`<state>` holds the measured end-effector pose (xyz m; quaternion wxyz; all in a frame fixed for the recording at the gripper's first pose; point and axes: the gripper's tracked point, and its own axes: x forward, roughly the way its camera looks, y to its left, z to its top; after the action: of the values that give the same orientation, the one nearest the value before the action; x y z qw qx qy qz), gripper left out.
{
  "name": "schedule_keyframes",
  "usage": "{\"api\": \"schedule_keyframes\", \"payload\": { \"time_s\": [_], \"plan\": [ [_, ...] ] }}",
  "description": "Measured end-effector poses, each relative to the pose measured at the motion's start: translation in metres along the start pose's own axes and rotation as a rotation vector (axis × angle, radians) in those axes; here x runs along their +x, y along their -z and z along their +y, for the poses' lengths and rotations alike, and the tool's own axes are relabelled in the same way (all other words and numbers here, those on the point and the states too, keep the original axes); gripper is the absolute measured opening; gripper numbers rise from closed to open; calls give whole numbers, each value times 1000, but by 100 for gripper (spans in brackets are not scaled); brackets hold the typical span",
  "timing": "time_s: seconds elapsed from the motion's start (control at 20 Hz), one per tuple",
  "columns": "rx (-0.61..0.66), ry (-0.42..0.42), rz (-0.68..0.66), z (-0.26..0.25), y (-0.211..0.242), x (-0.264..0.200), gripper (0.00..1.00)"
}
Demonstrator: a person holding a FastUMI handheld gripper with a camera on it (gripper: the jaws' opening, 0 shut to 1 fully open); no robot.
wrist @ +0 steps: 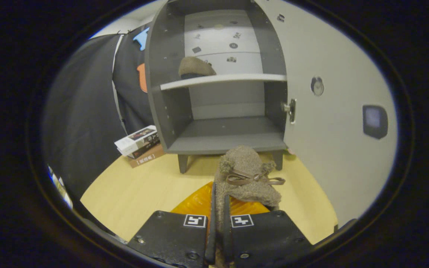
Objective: Open the shoe cabinet door, grab the shoes and put them into the shoe cabinet, then close the shoe cabinet door.
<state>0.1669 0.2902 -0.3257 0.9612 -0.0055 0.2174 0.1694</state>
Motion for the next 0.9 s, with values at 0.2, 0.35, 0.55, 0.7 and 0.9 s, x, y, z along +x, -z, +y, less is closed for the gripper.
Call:
{"api": "schedule_keyframes", "payload": {
  "time_s": [0.2, 0.35, 0.55, 0.7, 0.9],
  "plan": [
    [-41, -3, -127, 14, -78, -39, 11],
    [-68, -17, -215, 30, -129, -71, 11],
    [-76, -106, -244, 62, -177, -106, 11],
    [-126, -136, -266, 79, -216, -121, 11],
    [-137, -100, -264, 82, -271, -116, 11]
  ]
}}
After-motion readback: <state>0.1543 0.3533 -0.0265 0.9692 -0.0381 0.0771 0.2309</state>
